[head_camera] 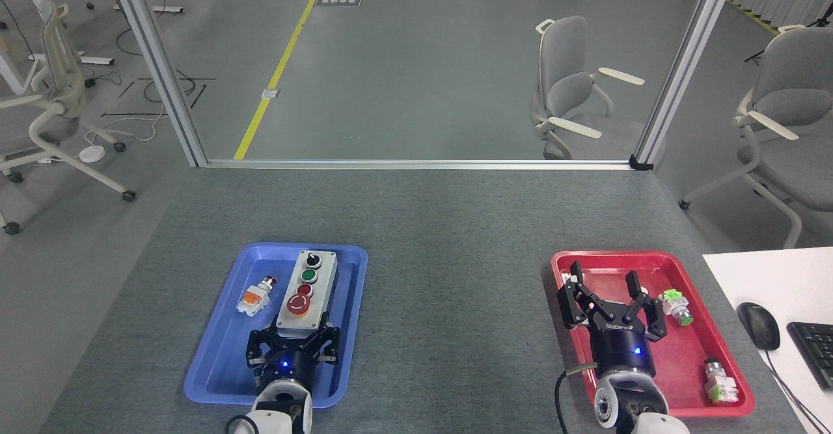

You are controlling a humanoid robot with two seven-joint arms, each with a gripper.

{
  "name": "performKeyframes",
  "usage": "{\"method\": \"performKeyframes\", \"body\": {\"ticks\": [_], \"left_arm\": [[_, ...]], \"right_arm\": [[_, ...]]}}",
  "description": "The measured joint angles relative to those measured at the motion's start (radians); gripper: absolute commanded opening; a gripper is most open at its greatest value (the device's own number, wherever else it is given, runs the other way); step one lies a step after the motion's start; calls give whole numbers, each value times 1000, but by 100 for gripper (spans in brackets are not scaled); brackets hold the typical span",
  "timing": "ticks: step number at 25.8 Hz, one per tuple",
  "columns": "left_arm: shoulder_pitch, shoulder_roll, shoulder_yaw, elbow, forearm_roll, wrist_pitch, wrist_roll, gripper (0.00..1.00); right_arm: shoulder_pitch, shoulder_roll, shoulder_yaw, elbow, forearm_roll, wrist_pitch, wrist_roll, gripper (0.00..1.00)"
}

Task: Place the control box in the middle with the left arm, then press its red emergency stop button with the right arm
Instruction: 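Drag the control box out of the blue tray toward the table middle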

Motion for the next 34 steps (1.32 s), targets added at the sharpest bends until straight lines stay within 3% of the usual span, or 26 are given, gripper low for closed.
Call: {"method": "performKeyframes", "body": {"ticks": [3,7,11,17,22,27,34], "left_arm": [[-8,2,0,11,2,0,2,30],[-11,9,-1,14,4,-3,2,1],[1,17,0,-26,4,-21,-3,0],[87,32,3,-235,38,-85,8,0],[119,4,-24,-327,51,-87,8,0],[118,-56,-112,-347,49,-78,7,0],[73,-74,-319,-281,51,-33,8,0]], "right_arm": [[1,-1,0,0,0,0,0,99],[2,-1,0,0,0,0,0,99],[3,-2,1,0,0,0,0,99],[4,-2,2,0,0,0,-1,99],[3,-2,2,0,-1,1,-5,99],[3,-2,2,0,-1,1,0,99],[3,-5,2,0,-1,-29,1,98]]}}
